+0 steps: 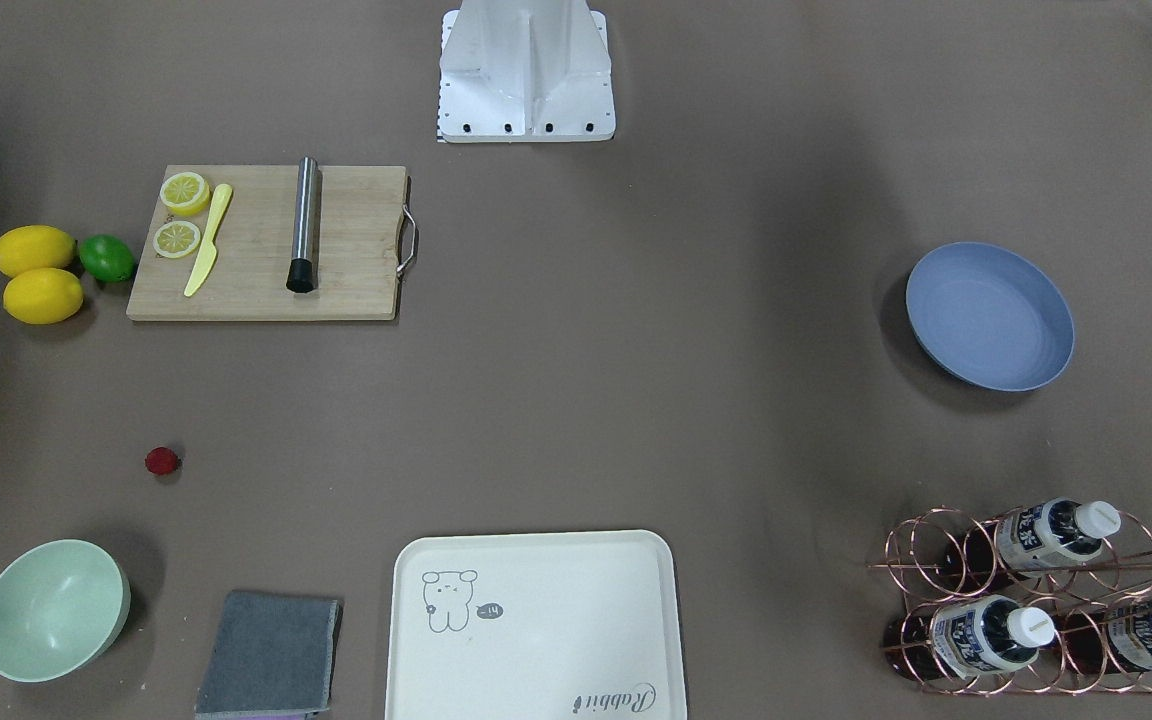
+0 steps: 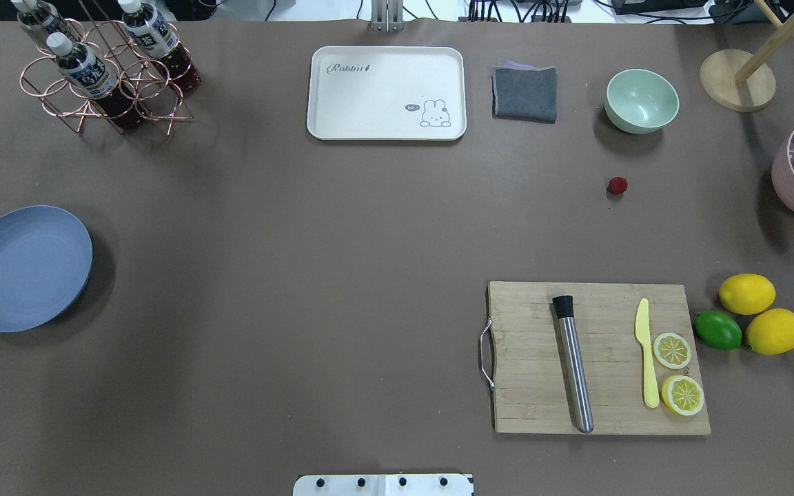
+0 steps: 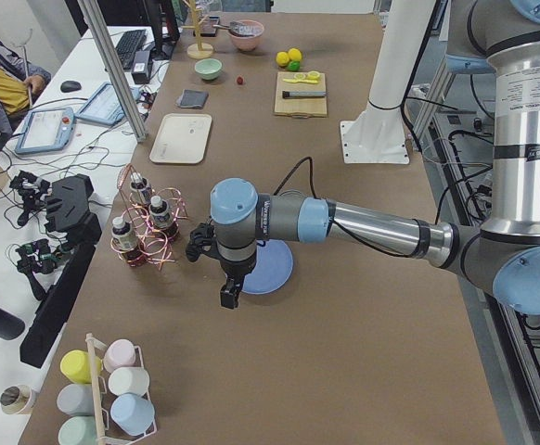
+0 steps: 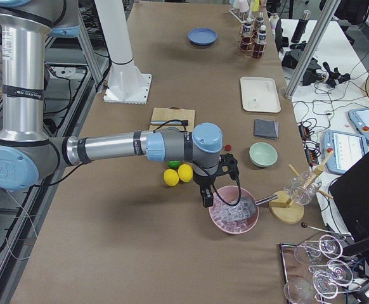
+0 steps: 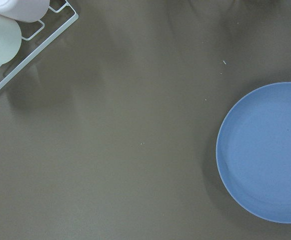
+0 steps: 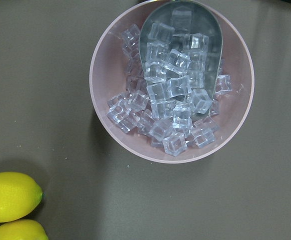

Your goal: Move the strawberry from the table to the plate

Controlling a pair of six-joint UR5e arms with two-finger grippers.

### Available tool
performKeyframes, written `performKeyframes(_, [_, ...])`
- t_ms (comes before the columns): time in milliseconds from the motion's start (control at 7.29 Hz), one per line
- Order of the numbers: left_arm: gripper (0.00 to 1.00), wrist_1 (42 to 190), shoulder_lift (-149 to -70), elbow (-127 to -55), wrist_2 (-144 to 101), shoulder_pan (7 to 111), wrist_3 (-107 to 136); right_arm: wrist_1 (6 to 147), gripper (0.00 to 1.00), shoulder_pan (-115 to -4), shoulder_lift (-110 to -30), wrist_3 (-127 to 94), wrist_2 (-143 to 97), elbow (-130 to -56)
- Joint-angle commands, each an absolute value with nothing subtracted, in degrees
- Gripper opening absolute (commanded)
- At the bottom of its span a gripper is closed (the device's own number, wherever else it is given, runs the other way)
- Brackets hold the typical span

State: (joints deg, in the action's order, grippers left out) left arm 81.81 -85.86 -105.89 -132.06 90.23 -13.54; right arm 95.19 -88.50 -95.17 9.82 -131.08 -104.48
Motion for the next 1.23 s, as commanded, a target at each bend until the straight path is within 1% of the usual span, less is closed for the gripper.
performKeyframes(0, [0.98, 82.0, -85.78, -105.91, -131.75, 88.86, -13.1, 95.19, 1.0, -88.33, -95.01, 9.49, -130.87, -105.02])
performKeyframes(411, [0.98, 82.35, -86.22, -104.68, -132.27, 88.86, -13.01, 95.19, 1.0, -88.15, -94.92, 10.28, -130.34, -105.12])
performKeyframes(1097, [0.98, 82.53, -85.69, -104.94, -132.28, 88.86, -13.1, 95.19, 1.0, -87.72, -95.27, 10.37, -130.96, -105.38])
